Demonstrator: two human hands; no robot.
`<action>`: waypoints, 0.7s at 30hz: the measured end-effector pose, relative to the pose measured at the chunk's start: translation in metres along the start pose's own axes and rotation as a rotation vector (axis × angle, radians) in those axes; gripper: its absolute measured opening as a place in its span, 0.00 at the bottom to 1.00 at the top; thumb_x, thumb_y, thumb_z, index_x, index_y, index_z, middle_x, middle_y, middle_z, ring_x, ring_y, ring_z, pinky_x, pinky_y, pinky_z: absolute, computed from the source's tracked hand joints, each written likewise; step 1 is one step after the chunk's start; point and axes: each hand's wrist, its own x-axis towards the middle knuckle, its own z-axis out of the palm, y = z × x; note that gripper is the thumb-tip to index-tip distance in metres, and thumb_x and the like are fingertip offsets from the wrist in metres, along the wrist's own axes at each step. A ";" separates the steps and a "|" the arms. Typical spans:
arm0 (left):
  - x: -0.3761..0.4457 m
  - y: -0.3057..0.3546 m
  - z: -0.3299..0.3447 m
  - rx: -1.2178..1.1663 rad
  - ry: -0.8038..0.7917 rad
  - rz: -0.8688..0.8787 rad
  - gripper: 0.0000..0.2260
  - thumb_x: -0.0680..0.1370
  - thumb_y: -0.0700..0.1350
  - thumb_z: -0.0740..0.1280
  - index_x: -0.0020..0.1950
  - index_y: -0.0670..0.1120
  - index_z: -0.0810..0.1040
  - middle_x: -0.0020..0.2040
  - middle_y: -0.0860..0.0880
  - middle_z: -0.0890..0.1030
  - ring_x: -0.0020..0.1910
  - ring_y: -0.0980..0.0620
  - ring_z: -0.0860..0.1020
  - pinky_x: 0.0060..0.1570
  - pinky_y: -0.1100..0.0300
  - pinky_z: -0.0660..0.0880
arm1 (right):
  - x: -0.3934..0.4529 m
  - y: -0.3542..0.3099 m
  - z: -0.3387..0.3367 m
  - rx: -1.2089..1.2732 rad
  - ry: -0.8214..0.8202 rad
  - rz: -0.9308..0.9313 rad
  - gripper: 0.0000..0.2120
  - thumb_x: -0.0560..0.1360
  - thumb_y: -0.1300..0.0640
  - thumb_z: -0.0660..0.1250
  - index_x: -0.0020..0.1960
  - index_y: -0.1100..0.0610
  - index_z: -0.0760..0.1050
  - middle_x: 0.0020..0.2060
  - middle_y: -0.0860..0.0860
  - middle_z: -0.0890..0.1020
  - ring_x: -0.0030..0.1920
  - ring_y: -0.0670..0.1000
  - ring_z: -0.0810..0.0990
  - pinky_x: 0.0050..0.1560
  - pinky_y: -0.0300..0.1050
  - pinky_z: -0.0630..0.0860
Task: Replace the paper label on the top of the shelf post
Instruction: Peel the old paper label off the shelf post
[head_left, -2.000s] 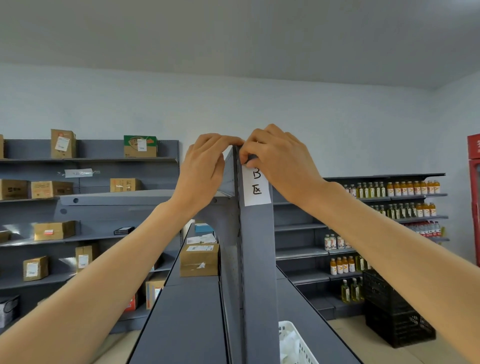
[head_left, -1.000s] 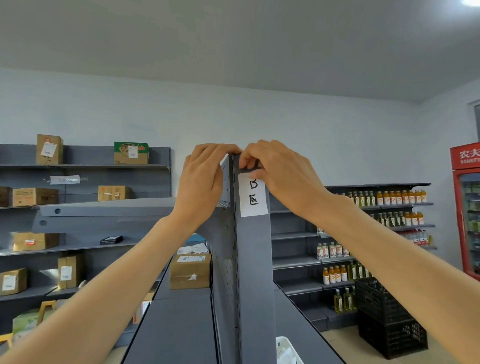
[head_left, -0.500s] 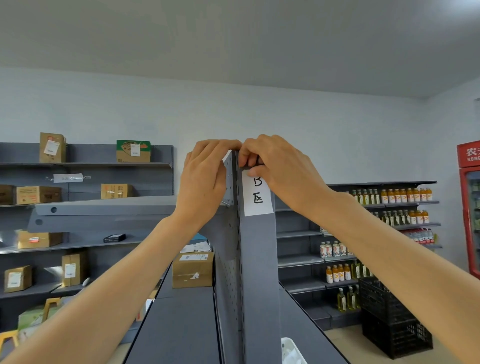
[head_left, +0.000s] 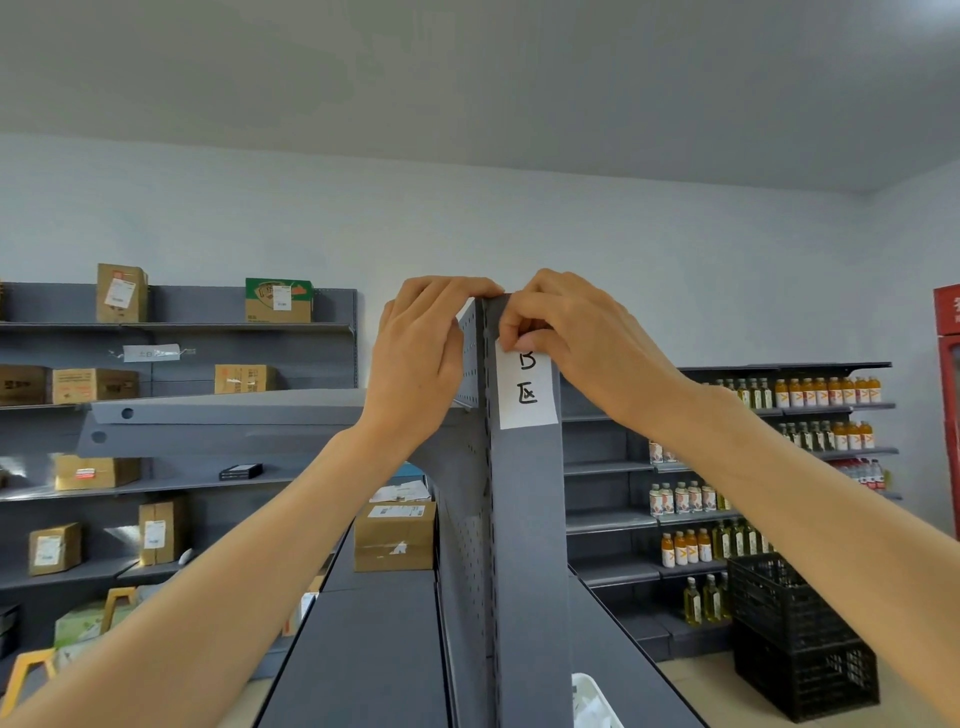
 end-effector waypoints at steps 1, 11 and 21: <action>0.000 -0.001 0.000 -0.001 0.003 -0.002 0.21 0.74 0.33 0.54 0.61 0.46 0.78 0.57 0.50 0.81 0.60 0.49 0.73 0.59 0.47 0.72 | -0.001 0.000 -0.001 0.016 0.001 0.005 0.07 0.79 0.64 0.66 0.49 0.52 0.78 0.47 0.49 0.78 0.50 0.48 0.74 0.49 0.49 0.77; -0.001 0.000 0.002 0.005 0.016 0.000 0.19 0.75 0.31 0.56 0.61 0.44 0.77 0.57 0.48 0.81 0.60 0.47 0.74 0.60 0.49 0.72 | 0.001 -0.001 0.003 -0.094 0.053 -0.029 0.09 0.80 0.63 0.63 0.51 0.49 0.76 0.45 0.48 0.77 0.47 0.48 0.74 0.44 0.52 0.79; -0.001 0.001 0.002 0.000 0.016 -0.010 0.19 0.76 0.34 0.54 0.61 0.44 0.77 0.57 0.48 0.81 0.60 0.47 0.74 0.60 0.49 0.72 | 0.006 -0.001 -0.002 -0.090 0.029 -0.034 0.06 0.80 0.59 0.64 0.50 0.49 0.77 0.49 0.46 0.77 0.50 0.47 0.74 0.46 0.50 0.78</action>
